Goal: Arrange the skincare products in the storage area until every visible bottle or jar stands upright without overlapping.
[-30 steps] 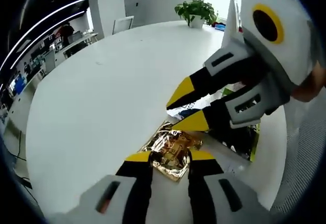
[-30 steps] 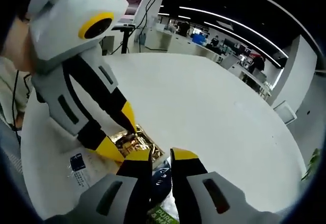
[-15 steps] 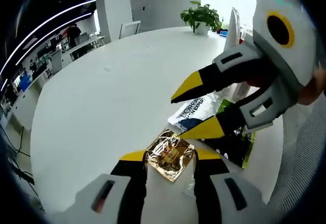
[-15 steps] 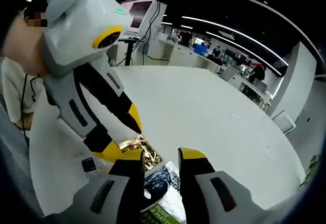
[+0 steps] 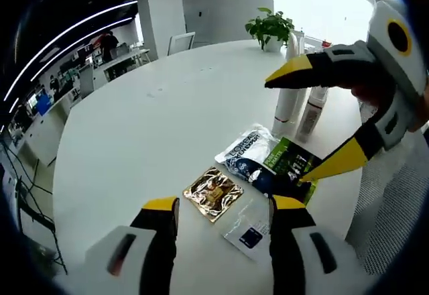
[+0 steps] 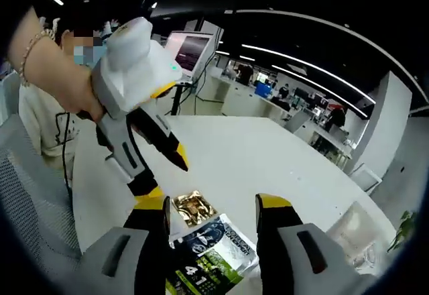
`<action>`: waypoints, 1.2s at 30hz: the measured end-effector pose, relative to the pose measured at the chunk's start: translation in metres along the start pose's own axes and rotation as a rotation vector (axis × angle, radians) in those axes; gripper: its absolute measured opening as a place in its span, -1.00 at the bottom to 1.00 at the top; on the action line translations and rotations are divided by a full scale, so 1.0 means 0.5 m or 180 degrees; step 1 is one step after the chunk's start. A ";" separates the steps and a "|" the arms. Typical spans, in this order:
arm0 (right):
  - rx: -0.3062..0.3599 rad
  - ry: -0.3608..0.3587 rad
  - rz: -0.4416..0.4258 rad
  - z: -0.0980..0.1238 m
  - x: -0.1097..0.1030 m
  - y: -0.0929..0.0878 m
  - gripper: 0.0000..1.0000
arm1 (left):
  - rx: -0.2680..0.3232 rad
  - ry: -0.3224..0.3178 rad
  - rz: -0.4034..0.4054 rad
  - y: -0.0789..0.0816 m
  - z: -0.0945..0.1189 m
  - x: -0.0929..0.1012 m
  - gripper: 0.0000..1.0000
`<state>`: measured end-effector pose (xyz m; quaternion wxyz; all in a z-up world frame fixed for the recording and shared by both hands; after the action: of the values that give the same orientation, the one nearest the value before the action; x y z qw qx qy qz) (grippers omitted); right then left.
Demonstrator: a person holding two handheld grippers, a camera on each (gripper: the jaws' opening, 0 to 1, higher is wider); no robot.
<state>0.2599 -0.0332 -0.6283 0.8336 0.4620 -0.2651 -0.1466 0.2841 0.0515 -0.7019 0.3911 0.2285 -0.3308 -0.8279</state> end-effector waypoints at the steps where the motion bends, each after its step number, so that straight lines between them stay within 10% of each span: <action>1: -0.0002 -0.0042 -0.0013 0.013 0.003 -0.001 0.10 | 0.0001 0.0028 0.0021 -0.004 0.006 -0.001 0.22; 23: 0.0050 -0.0779 -0.1080 0.293 0.086 -0.148 0.99 | 0.0470 0.0290 0.0651 -0.020 0.164 0.066 0.83; 36: 0.0063 -0.0799 -0.1384 0.327 0.096 -0.198 0.99 | 0.0677 0.0477 0.0793 -0.019 0.215 0.091 0.98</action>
<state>0.2044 -0.2223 -0.6267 0.7384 0.4945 -0.2623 -0.3761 0.1838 0.0594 -0.6414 0.4878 0.2868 -0.4122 -0.7141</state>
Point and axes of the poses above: the point that each gripper's makers call its tool centre point, and the gripper's own axes: z roughly backward along the fingers, x roughly to its right, y roughly out of its top, the point moved 1 cm from there along z, roughly backward along the fingers, and after that the axes turned 5 degrees about y, right-handed, at the moved point
